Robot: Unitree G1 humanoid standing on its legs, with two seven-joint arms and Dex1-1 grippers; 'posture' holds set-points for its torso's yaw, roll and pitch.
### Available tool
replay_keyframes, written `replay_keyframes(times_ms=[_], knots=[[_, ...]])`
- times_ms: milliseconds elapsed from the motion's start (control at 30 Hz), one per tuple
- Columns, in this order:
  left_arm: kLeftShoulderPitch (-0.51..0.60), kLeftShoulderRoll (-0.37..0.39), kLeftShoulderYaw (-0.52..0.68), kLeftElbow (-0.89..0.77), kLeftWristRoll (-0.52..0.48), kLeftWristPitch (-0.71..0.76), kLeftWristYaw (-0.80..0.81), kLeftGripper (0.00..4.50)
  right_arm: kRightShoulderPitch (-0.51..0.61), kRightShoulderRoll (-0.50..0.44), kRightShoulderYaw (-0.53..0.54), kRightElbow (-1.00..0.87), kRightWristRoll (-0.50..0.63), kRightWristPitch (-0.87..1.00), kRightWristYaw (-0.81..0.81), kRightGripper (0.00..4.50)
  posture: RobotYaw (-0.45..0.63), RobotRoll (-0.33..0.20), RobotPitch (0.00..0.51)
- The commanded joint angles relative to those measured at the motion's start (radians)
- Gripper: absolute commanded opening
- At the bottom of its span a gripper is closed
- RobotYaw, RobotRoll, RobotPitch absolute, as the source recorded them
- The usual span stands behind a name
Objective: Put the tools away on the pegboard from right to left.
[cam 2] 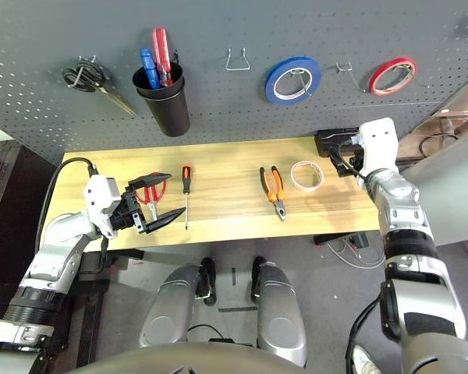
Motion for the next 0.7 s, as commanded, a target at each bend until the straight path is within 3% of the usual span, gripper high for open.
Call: replay_keyframes(times_ms=[33,400,700], knots=[[0.014,0.021,-0.031,0.015,0.044,-0.034,-0.018,4.48,-0.034,-0.034,0.072,0.083,-0.047,0.029,0.133,4.50,0.02,0.000,0.293],[0.081,0.050,-0.035,-0.081,0.042,-0.006,0.006,4.48,-0.232,-0.050,0.263,0.384,-0.219,-0.027,0.378,4.50,0.08,0.000,0.353],[0.142,0.070,-0.035,-0.174,0.037,0.038,0.038,4.48,-0.280,0.004,0.325,0.512,-0.312,-0.072,0.376,4.50,0.12,0.000,0.381]])
